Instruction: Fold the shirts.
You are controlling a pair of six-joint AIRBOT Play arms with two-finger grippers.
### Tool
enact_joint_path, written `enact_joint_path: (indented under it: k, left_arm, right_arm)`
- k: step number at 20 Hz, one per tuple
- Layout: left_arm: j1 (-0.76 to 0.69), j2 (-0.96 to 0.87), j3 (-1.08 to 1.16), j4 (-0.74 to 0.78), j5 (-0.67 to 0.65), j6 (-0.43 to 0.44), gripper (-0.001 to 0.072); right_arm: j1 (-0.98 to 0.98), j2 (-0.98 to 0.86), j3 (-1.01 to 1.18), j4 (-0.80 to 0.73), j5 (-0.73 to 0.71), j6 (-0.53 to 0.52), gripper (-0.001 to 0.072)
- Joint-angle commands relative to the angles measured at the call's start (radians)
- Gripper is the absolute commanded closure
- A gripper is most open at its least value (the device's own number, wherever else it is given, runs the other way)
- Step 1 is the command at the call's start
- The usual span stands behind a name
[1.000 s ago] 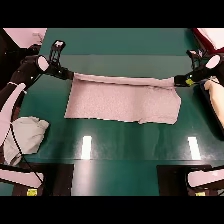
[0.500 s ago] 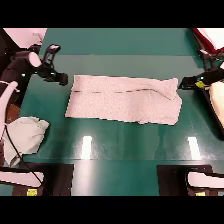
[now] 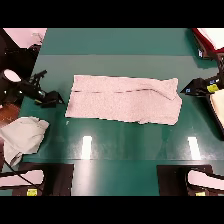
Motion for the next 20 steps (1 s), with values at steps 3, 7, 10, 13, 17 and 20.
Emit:
enact_joint_path:
  k: [3, 7, 10, 13, 17, 20]
  left_arm:
    - [0.014, 0.017, -0.172, -0.104, 0.071, 0.057, 0.0098]
    - [-0.018, 0.016, -0.207, -0.115, 0.12, 0.067, 0.0098]
    - [-0.074, 0.016, -0.205, -0.116, 0.179, 0.059, 0.0138]
    - [-0.091, 0.017, -0.204, -0.124, 0.195, 0.047, 0.0674]
    - [-0.091, 0.026, -0.157, -0.122, 0.171, 0.048, 0.068]
    - [-0.091, 0.047, -0.13, -0.122, 0.166, 0.047, 0.0681]
  right_arm:
    - [-0.007, 0.018, -0.108, 0.026, 0.029, -0.008, 0.0284]
    - [-0.009, 0.096, -0.206, 0.025, -0.054, -0.008, 0.0284]
    - [-0.035, 0.151, -0.253, 0.025, -0.066, -0.008, 0.0284]
    - [-0.115, 0.209, -0.342, 0.025, -0.067, -0.007, 0.0284]
    - [-0.236, 0.271, -0.544, 0.023, -0.133, -0.007, 0.0282]
    - [-0.243, 0.25, -0.66, 0.027, -0.212, -0.007, 0.0282]
